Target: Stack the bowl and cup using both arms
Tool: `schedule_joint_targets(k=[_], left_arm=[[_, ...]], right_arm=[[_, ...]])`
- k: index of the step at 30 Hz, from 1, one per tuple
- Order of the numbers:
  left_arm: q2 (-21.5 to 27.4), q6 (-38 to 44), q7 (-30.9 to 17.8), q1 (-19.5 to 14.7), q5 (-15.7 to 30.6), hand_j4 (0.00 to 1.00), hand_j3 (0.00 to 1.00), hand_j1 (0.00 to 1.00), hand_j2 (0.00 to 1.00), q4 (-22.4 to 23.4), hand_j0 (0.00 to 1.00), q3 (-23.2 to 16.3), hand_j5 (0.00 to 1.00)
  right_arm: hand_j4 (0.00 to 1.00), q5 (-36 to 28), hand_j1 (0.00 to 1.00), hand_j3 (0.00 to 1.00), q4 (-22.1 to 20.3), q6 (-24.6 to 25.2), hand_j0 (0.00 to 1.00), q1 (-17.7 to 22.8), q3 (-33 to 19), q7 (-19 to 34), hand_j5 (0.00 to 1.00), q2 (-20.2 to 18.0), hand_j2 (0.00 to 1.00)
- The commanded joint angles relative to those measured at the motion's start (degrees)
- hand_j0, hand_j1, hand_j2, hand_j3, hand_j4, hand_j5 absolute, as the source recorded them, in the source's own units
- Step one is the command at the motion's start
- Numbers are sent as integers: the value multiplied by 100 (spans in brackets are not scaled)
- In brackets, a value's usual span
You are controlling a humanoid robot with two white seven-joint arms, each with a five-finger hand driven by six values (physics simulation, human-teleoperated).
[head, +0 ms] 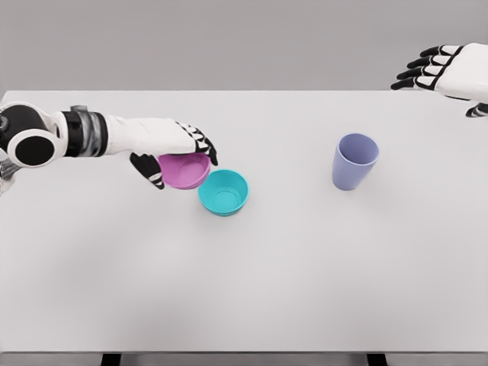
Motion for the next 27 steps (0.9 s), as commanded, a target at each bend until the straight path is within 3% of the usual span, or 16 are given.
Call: schedule_joint_targets(k=[1, 27], left_arm=[[-79, 8, 1, 0, 5, 74, 74, 74, 74, 0, 74, -6, 74], [-624, 34, 1, 0, -109, 74, 74, 74, 74, 79, 74, -226, 74]], right_arm=[[100, -22, 100, 100, 1, 14, 100, 0, -3, -3, 100, 4, 100], [100, -14, 100, 100, -26, 14, 100, 61, -38, 50, 100, -215, 100]])
